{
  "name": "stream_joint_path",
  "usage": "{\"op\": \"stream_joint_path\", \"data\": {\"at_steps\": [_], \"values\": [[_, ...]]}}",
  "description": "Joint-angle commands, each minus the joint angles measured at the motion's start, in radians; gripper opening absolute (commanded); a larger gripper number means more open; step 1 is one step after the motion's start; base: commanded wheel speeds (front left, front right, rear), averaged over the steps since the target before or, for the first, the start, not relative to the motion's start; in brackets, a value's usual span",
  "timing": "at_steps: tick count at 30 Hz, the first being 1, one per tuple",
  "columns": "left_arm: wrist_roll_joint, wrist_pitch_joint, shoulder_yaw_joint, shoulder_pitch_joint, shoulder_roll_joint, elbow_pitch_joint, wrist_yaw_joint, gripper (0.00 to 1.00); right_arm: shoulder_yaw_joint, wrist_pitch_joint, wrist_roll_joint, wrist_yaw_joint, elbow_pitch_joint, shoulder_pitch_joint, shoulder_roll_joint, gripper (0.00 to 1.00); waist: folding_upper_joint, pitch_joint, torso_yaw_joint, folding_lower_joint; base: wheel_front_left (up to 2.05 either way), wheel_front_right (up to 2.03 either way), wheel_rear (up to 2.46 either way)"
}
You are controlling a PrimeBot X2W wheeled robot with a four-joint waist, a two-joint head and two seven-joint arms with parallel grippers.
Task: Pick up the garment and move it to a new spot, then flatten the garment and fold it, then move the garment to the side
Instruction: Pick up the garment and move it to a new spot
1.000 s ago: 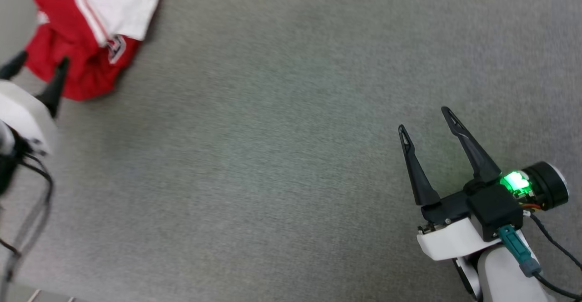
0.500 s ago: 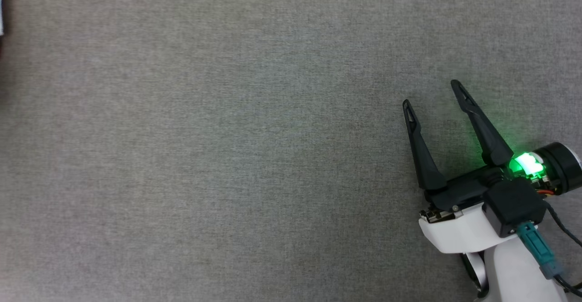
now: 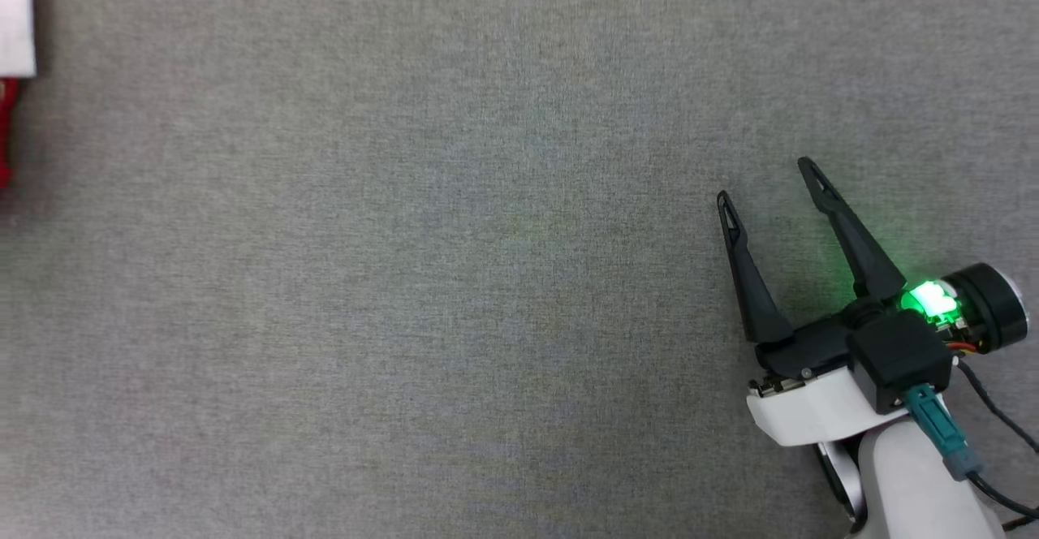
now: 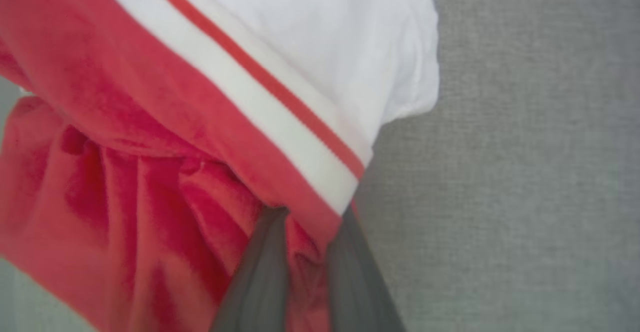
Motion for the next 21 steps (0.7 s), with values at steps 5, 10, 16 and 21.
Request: {"op": "stream_joint_path", "data": {"at_steps": [5, 10, 16, 21], "values": [[0.027, -0.11, -0.091, 0.02, 0.013, -0.064, -0.002, 0.0, -0.011, -0.001, 0.02, -0.001, 0.025, 0.024, -0.003, 1.0, 0.0, -0.106, 0.001, -0.0001, 0.0, 0.0, 0.0], [0.076, -0.191, -0.213, 0.029, 0.008, -0.131, -0.002, 0.0, -0.017, -0.002, 0.045, -0.001, 0.056, 0.047, -0.003, 1.0, 0.0, -0.198, 0.0, -0.0001, 0.0, 0.0, 0.0], [0.123, -0.246, -0.358, 0.032, -0.036, -0.217, -0.002, 0.0, -0.017, -0.002, 0.072, -0.001, 0.085, 0.069, -0.003, 1.0, 0.0, -0.285, -0.01, -0.0001, 0.0, 0.0, 0.0], [0.185, -0.277, -0.479, 0.051, -0.157, -0.289, 0.0, 0.0, -0.03, -0.002, 0.106, -0.001, 0.092, 0.086, -0.002, 1.0, 0.0, -0.349, -0.045, -0.0001, 0.0, 0.0, 0.0]]}}
